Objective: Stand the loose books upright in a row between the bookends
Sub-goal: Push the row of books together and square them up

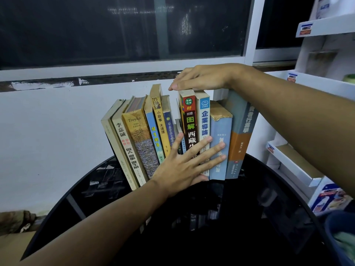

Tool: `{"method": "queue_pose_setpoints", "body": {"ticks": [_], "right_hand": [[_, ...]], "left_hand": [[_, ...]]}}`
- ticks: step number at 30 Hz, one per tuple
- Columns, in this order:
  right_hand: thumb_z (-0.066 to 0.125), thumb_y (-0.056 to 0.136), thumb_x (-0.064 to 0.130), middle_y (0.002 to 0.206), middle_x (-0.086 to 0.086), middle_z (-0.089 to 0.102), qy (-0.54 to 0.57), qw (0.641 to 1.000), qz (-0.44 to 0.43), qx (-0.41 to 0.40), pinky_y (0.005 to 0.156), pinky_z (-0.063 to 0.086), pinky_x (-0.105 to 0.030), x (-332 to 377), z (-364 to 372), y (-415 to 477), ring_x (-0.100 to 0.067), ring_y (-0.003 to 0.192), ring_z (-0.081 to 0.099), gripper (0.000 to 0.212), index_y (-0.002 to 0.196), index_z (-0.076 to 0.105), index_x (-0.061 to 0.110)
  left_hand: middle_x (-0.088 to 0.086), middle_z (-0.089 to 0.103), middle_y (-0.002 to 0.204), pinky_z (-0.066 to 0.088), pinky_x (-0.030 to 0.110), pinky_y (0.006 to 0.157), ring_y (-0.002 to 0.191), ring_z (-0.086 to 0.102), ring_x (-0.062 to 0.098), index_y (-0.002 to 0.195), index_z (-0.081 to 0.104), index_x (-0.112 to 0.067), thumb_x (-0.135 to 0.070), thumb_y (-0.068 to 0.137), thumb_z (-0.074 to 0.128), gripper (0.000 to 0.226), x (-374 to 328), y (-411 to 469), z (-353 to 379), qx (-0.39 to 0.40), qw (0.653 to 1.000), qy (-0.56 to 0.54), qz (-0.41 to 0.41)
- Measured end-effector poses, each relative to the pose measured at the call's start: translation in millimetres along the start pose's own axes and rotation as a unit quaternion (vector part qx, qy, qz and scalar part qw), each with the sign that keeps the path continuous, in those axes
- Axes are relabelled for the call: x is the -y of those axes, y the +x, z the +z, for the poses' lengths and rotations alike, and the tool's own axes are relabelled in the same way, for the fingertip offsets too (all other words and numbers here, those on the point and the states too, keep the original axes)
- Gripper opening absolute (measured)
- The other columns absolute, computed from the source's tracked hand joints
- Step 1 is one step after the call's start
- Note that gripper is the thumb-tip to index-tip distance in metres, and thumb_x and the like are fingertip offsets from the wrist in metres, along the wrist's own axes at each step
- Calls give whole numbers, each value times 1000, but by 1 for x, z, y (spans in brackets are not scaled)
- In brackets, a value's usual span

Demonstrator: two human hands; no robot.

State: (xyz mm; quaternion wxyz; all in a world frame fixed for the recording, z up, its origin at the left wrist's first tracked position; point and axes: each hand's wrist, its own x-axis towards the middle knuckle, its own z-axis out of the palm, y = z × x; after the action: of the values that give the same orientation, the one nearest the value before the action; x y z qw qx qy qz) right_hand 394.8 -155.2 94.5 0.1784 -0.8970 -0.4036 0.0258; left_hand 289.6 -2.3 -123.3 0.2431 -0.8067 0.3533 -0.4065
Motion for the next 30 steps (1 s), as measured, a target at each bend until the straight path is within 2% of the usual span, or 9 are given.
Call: {"method": "queue_pose_setpoints", "body": {"ticks": [2, 7, 10, 13, 17, 24, 28, 30], "right_hand": [[46, 77, 74, 141, 7, 49, -4, 1000, 18, 15, 98, 49, -30, 5, -1, -2, -14, 127, 51, 71, 128, 67, 28], [45, 74, 74, 140, 6, 50, -5, 1000, 24, 5, 101, 50, -35, 5, -2, 0, -17, 127, 52, 74, 127, 68, 27], [45, 74, 73, 139, 5, 50, -3, 1000, 28, 4, 99, 51, -33, 5, -2, 1, -18, 126, 53, 75, 128, 67, 25], [45, 77, 71, 139, 4, 51, 0, 999, 33, 4, 98, 51, -32, 5, -1, 2, -18, 125, 54, 72, 127, 67, 26], [46, 92, 62, 139, 4, 51, -2, 1000, 29, 5, 99, 49, -31, 6, 0, 0, -17, 125, 54, 54, 125, 68, 26], [45, 76, 74, 139, 6, 51, -4, 1000, 16, 0, 105, 47, -36, 9, 1, -4, -14, 126, 52, 68, 121, 71, 29], [46, 76, 74, 141, 6, 50, 1, 1000, 20, 2, 105, 46, -36, 7, 1, -4, -16, 128, 51, 68, 123, 69, 30], [46, 83, 70, 141, 5, 50, -1, 1000, 21, 8, 103, 47, -32, 5, 0, -4, -17, 128, 51, 62, 125, 68, 30]], "left_hand": [[-6, -1, 172, -11, 72, 116, 158, -3, 24, 163, 6, -35, -68, 102, 31, 74, 3, 2, -1, 12, 1000, 12, -1], [-6, -1, 172, -8, 73, 116, 158, -3, 24, 163, 6, -35, -69, 101, 30, 75, 4, 4, 2, 25, 1000, 8, -7], [-6, -1, 172, -6, 73, 116, 158, -2, 24, 163, 6, -35, -69, 102, 30, 74, 5, 3, 6, 19, 1000, 8, -8], [-6, 1, 172, -5, 73, 117, 158, 0, 24, 163, 7, -35, -69, 102, 30, 74, 5, 4, 7, 16, 1000, 15, -7], [-5, 1, 172, -6, 73, 116, 158, 0, 24, 163, 8, -35, -69, 102, 30, 73, 4, 2, 6, 4, 1000, 11, -5], [-6, 2, 172, -5, 73, 117, 158, 0, 24, 163, 9, -36, -68, 102, 31, 73, 1, 0, 4, -3, 1000, 17, -6], [-6, 3, 172, -7, 73, 117, 158, -1, 24, 163, 10, -35, -68, 102, 31, 72, 1, 0, 5, -10, 1000, 21, -5], [-6, 4, 172, -5, 73, 116, 158, 1, 24, 163, 10, -35, -68, 102, 30, 72, 2, 0, 7, -15, 1000, 23, -3]]}}
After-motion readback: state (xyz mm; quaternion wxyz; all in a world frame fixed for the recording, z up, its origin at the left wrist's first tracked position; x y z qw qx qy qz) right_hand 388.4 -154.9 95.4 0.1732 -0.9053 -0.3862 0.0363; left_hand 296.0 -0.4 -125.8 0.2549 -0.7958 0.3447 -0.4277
